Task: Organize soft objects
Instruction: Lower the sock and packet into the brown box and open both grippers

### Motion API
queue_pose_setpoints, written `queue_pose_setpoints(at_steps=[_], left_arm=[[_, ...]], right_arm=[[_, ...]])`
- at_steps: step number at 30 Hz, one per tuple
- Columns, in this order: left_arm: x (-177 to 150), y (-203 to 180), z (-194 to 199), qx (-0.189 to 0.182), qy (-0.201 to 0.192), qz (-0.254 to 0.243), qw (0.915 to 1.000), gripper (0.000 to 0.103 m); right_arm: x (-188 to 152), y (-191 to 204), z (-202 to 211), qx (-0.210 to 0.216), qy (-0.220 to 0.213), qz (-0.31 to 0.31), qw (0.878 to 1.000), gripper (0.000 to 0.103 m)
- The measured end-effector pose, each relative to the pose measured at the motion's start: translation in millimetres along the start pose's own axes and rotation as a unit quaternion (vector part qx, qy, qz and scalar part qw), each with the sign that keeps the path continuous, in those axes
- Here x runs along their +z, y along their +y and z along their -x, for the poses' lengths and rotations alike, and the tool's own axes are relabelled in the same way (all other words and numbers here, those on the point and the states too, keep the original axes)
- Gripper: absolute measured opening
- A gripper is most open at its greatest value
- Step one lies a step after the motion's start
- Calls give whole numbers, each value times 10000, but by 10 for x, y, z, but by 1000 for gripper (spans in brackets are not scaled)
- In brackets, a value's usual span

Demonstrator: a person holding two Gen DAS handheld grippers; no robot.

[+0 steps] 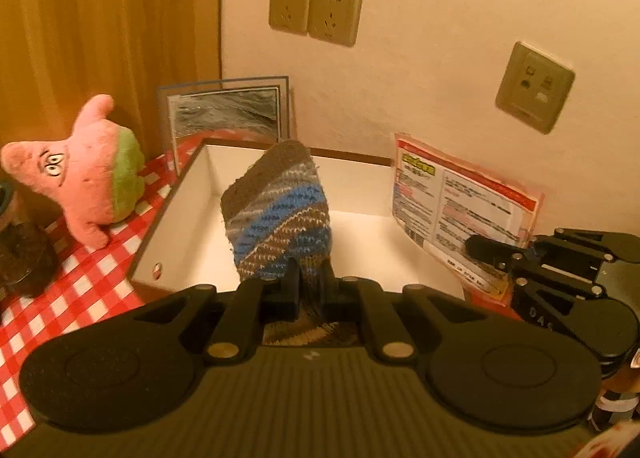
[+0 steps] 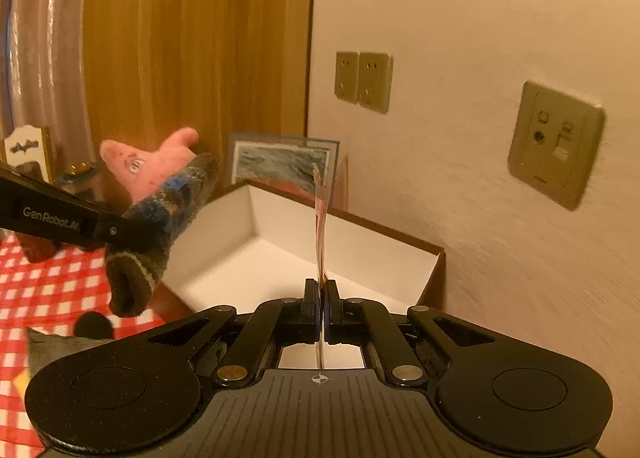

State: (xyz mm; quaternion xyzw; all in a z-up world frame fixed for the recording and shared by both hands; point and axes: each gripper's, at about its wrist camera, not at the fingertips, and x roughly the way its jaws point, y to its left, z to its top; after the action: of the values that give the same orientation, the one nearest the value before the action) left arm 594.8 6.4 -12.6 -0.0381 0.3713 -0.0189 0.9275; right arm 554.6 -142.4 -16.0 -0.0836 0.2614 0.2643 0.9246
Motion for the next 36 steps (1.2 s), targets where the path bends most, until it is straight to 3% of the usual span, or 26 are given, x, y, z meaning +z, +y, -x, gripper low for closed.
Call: queue_pose_setpoints(at_steps=[12, 16, 28, 31, 34, 35, 36], left_arm=[[291, -135, -717, 8, 308, -144, 9994, 9], [328, -143, -863, 136, 303, -297, 9990, 33], [218, 115, -899, 391, 560, -28, 9977, 33], [208, 129, -889, 413, 586, 16, 9974, 33], [187, 129, -862, 466, 618, 73, 9970, 34], [178, 131, -855, 474, 633, 91, 9968, 34], [169, 135, -844, 479, 647, 110, 9967, 34]], right_arm=[[46, -347, -625, -2, 216, 80, 9997, 2], [62, -390, -742, -23, 243, 108, 9996, 2], [58, -395, -909, -55, 239, 339, 9991, 2], [71, -367, -942, -237, 89, 423, 9988, 2], [80, -345, -1040, -71, 218, 529, 9983, 3], [72, -337, -1064, 38, 311, 547, 9980, 6], [61, -332, -1076, 159, 404, 538, 9976, 16]])
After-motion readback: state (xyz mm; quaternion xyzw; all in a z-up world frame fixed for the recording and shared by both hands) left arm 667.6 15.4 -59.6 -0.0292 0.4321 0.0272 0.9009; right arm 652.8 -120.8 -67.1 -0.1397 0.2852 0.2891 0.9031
